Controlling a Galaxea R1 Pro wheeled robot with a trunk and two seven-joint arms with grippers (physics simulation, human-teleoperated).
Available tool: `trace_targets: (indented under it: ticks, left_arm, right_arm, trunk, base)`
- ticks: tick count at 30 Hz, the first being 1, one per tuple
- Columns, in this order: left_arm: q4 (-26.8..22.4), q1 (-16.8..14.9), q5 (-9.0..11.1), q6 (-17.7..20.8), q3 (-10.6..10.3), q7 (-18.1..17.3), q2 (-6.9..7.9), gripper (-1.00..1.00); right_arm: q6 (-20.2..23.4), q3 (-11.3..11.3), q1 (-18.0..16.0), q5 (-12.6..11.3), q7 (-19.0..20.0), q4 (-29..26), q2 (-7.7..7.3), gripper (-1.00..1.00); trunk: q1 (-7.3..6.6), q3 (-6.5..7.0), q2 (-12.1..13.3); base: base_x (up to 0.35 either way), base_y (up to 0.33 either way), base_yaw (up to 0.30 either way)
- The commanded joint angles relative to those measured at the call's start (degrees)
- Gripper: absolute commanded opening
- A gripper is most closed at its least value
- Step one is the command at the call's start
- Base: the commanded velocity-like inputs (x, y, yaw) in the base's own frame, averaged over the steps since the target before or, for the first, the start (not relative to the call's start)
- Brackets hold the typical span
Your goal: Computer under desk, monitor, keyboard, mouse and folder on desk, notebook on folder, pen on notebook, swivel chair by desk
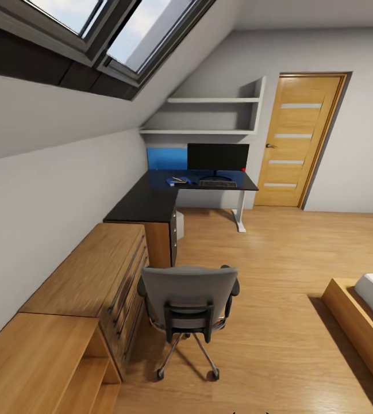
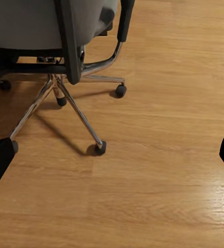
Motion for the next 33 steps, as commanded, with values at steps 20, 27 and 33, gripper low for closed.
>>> trace_targets:
  ticks: [20, 27, 33]
  left_arm:
    - [0.01, -0.04, 0.47, 0.27, -0.41, 0.50, -0.06, 1.00]
    - [0.08, -0.04, 0.48, 0.60, -0.57, 0.51, -0.14, 1.00]
    - [0.08, -0.04, 0.48, 0.70, -0.59, 0.51, -0.15, 1.00]
  right_arm:
    - [-0.08, 0.49, -0.07, -0.06, -0.49, 0.03, 0.00, 1.00]
    - [-0.08, 0.49, -0.07, -0.06, -0.50, 0.03, 0.09, 1.00]
    - [-0.08, 0.49, -0.07, -0.06, -0.50, 0.03, 0.09, 1.00]
  trunk:
    - [4.42, -3.70, -8.14]
    - [5.96, -4.96, -10.94]
    - [7.28, -6.04, -13.35]
  base:
    - [0.000, 0.000, 0.000]
    - [0.000, 0.000, 0.000]
    - [0.000, 0.000, 0.000]
